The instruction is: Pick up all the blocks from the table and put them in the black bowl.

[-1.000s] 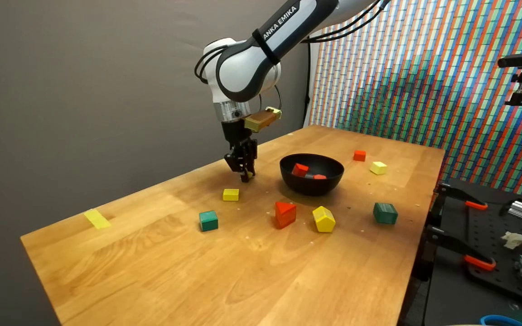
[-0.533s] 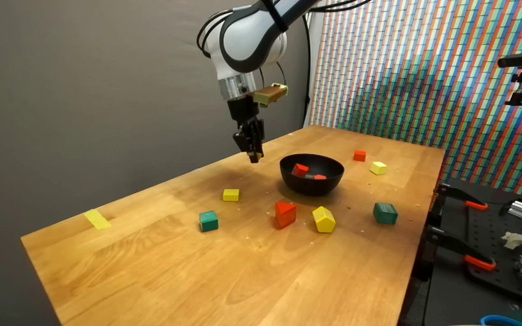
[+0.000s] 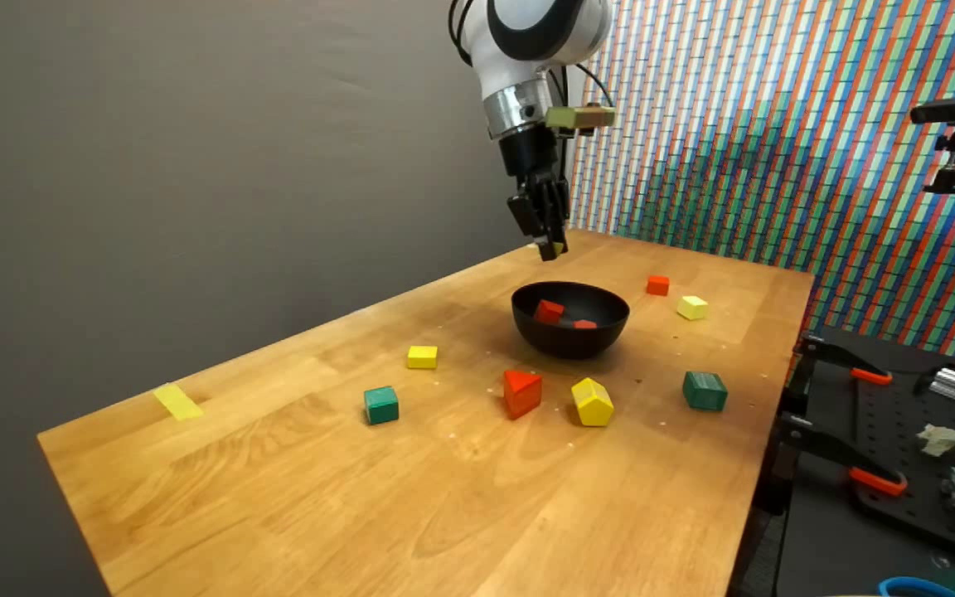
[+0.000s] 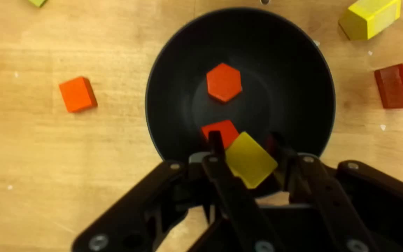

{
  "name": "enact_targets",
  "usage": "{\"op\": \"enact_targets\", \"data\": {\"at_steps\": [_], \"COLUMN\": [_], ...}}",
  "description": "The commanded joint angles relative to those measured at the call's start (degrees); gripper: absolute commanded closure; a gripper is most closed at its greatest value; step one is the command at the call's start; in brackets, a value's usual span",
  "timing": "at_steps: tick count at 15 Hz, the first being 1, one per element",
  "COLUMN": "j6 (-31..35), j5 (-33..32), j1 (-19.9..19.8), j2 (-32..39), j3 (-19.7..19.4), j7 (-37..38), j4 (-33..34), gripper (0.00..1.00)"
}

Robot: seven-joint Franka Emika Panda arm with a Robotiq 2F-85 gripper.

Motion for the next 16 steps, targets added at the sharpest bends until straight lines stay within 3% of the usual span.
{"op": "enact_targets", "data": {"at_steps": [1, 2, 4, 9, 12, 16], "j6": [3.6, 5.1, 10.5, 23.7, 25.2, 21.1], "j5": [4.1, 4.9, 6.9, 7.6, 4.7, 0.8], "j1": [-2.2, -2.4, -2.8, -2.2, -0.6, 2.6], "j2": [-4.8, -5.3, -6.8, -13.8, -17.5, -13.5], "j3": [0.7, 0.8, 1.5, 3.0, 4.5, 7.4], "j7": [-0.3, -0.5, -1.9, -3.6, -5.6, -9.6], "j4": [-9.5, -11.0, -14.1, -19.6, -18.9, -12.8], "gripper": [0.85, 0.84, 0.38, 0.01, 0.00, 0.00]}}
